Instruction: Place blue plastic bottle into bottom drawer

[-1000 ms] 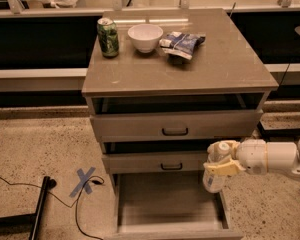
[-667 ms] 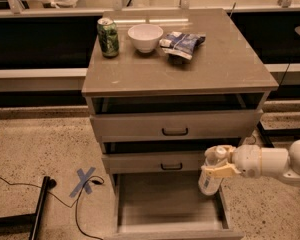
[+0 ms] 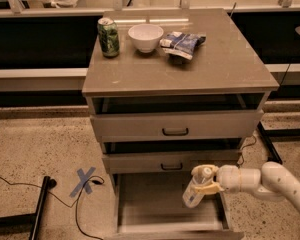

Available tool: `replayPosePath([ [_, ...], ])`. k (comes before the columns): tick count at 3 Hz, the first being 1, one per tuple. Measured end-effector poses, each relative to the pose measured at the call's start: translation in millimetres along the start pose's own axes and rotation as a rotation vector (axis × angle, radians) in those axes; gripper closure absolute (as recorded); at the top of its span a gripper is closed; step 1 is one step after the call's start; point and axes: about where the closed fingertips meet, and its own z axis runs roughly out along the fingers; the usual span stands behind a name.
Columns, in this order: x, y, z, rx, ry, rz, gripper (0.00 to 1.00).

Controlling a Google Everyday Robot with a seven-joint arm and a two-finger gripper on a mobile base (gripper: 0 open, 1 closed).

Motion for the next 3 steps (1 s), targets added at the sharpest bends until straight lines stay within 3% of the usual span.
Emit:
replayPosePath([
  [1, 54.1, 3.2, 18.2, -0.049, -0.004, 0.017, 1.00],
  [2, 60.2, 4.4, 21.3, -0.052, -0.010, 0.026, 1.00],
  [3, 61.6, 1.4, 23.0, -0.013, -0.009, 0.007, 1.00],
])
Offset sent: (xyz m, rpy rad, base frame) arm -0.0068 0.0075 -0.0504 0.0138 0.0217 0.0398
